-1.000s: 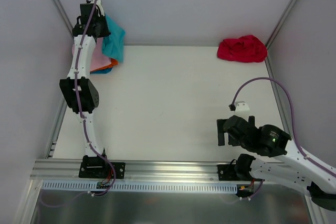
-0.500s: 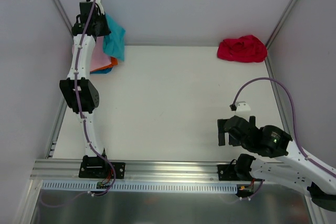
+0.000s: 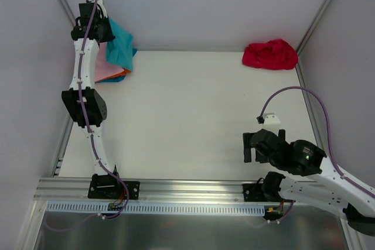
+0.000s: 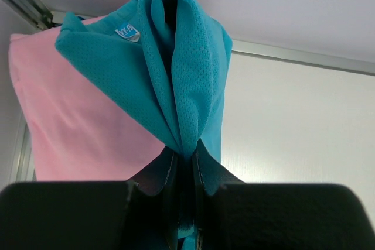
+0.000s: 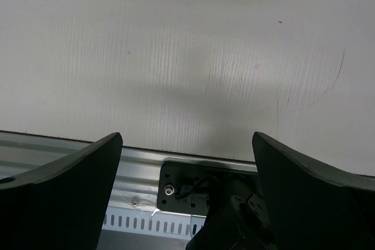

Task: Fold and stack the t-shirts
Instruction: Put the neatly folded tshirt into the corner of the board with the left arm

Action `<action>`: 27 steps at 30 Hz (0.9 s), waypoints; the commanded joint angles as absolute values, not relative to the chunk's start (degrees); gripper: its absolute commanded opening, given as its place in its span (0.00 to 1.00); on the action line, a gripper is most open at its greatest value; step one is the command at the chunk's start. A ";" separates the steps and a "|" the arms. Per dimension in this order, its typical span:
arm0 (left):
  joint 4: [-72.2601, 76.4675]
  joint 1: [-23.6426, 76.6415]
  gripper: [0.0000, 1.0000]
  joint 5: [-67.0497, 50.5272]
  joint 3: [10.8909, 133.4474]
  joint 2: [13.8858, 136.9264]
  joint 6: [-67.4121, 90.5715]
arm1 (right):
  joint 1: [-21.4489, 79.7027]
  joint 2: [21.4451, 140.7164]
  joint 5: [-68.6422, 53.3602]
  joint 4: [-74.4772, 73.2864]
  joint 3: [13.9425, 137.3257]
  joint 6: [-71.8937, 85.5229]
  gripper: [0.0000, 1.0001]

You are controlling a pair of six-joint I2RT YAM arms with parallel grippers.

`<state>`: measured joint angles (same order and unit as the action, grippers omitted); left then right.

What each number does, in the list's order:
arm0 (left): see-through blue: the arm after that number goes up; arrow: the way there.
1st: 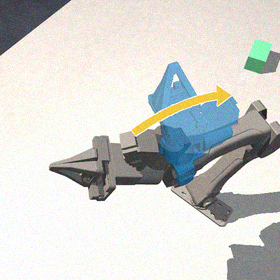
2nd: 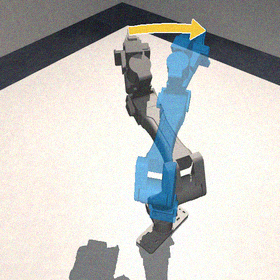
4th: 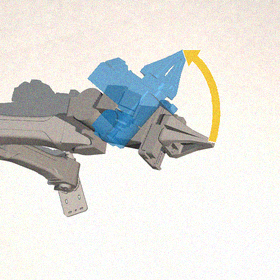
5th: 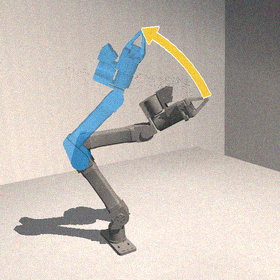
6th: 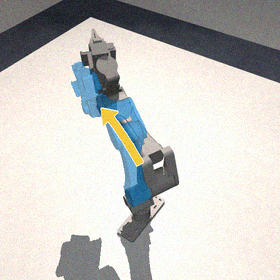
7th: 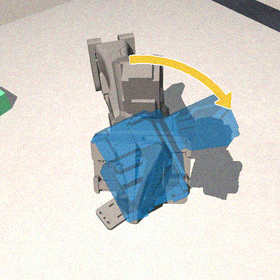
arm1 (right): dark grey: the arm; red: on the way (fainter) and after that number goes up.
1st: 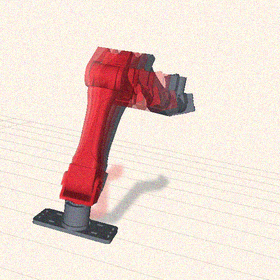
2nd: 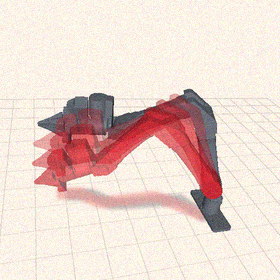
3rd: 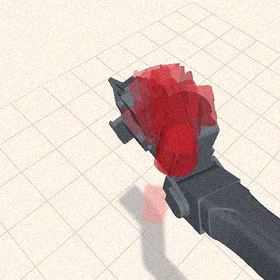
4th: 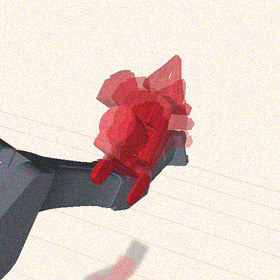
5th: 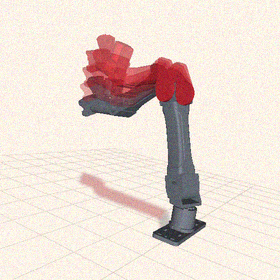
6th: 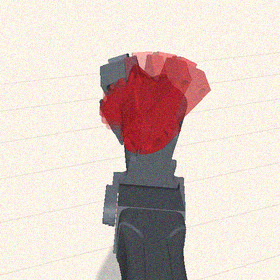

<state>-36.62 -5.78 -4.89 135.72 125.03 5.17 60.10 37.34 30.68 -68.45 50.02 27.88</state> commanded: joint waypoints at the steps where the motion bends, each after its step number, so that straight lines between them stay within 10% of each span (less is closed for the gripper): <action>1: -35.86 -7.47 0.00 -4.30 137.03 119.45 4.31 | 59.94 37.18 32.78 -69.17 50.54 29.00 0.99; 27: -33.57 -10.28 0.00 -13.45 136.58 118.83 12.30 | 59.94 37.97 32.78 -68.82 50.45 29.09 0.99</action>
<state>-36.29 -10.81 -10.70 135.35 123.15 9.96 60.10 38.11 30.70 -68.45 50.02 27.88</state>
